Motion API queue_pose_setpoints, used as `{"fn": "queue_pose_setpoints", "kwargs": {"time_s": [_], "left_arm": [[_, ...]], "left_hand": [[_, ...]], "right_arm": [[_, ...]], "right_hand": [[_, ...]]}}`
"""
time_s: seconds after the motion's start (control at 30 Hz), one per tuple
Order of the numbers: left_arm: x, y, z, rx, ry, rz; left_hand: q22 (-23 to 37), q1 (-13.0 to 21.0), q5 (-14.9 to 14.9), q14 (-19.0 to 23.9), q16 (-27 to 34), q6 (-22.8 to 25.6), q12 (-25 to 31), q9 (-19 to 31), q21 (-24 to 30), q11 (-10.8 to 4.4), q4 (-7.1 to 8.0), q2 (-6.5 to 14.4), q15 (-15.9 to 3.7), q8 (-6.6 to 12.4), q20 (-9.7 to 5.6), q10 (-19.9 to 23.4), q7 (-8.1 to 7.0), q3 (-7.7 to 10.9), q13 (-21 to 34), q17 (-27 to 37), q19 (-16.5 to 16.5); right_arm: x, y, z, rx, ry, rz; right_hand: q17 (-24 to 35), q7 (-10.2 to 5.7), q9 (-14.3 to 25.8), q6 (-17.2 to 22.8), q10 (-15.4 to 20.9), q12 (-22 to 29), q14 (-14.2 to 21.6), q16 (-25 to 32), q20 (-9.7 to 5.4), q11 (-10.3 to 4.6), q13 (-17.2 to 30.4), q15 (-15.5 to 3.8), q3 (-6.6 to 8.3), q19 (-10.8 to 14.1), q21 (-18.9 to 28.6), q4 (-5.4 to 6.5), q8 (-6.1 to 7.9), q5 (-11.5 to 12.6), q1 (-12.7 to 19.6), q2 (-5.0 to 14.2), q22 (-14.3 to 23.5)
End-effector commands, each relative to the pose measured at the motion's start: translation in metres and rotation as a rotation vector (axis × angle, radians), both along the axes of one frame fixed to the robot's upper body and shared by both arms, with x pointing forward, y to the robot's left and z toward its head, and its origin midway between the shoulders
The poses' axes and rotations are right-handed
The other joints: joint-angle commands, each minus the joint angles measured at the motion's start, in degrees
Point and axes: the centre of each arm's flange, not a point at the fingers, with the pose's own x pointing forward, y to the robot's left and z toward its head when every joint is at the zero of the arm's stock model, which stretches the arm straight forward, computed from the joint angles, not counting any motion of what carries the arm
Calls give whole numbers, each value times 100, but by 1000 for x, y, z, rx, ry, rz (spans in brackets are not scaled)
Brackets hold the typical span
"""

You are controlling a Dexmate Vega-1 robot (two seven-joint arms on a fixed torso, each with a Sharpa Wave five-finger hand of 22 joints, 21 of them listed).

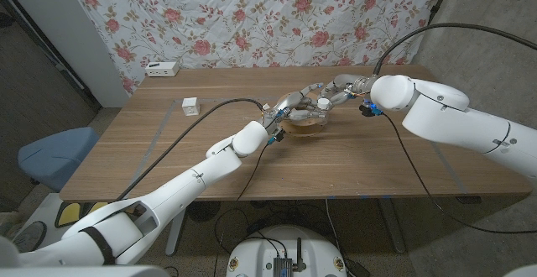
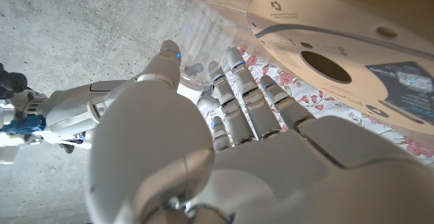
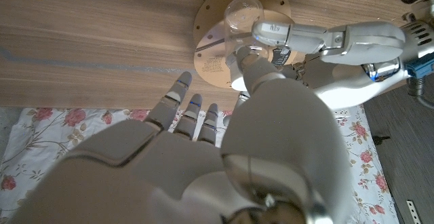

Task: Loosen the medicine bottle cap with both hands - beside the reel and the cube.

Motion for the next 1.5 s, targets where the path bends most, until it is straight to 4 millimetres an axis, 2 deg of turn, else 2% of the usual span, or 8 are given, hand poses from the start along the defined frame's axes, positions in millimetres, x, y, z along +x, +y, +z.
{"fn": "queue_pose_setpoints", "kwargs": {"time_s": [0.03,0.23,0.57,0.67,0.83,1.07,1.5], "left_arm": [[3,1,1,1,0,-1],[3,0,1,3,0,-3],[2,-2,2,5,-4,-2],[2,-2,2,6,-3,-1],[2,-2,2,8,0,0],[2,-1,2,8,-1,1],[0,0,1,9,-2,3]], "left_hand": [[11,5,24,11,17,10,20,7,-2,-123,8,51,-467,-18,-444,155,-15,49,28,11,-20],[11,7,23,7,14,-28,17,7,-3,-131,2,44,-469,-33,-444,151,-32,57,28,10,-22],[11,6,22,8,15,-29,14,7,-2,-123,-4,39,-466,-31,-445,147,-36,69,30,10,-21],[11,3,22,7,15,-28,13,7,-2,-125,-3,38,-464,-30,-443,145,-29,71,30,10,-21],[11,-3,22,13,18,-25,14,8,-2,-130,0,40,-462,-28,-442,149,-35,75,30,12,-21],[11,-9,21,12,17,-31,14,8,-3,-128,1,38,-458,-30,-443,150,-33,80,31,11,-24],[12,-14,20,11,16,-9,16,8,-3,-130,-3,29,-464,-22,-447,159,-37,88,32,11,-25]], "right_arm": [[1,0,3,-12,22,11],[0,-1,3,-15,31,13],[0,-4,4,-12,46,21],[1,-5,4,-8,46,21],[-1,-7,2,3,42,8],[-2,-8,0,21,31,-2],[-3,-10,0,34,22,-40]], "right_hand": [[-5,30,-10,-149,-123,-13,-83,-20,35,57,19,68,-45,-48,-3,2,-79,-29,33,-89,17],[-7,23,-20,-396,-295,-25,-149,-29,91,58,22,110,-81,-136,-15,19,-200,-42,45,-130,16],[-3,161,-26,-614,-450,-7,-279,-44,194,212,26,241,-251,-246,-17,122,-274,-95,-195,-283,16],[5,224,-27,-687,-501,-1,-310,-40,241,263,27,278,-324,-262,-10,173,-288,-130,-341,-344,16],[33,365,-22,-865,-578,21,-369,-23,319,367,30,355,-513,-313,-3,340,-307,-240,-792,-428,18],[51,479,-16,-981,-578,49,-402,-9,364,408,33,410,-668,-337,6,473,-303,-310,-1165,-492,21],[72,723,-7,-963,-456,115,-377,32,400,516,38,465,-866,-293,39,660,-250,-362,-1679,-526,24]]}}
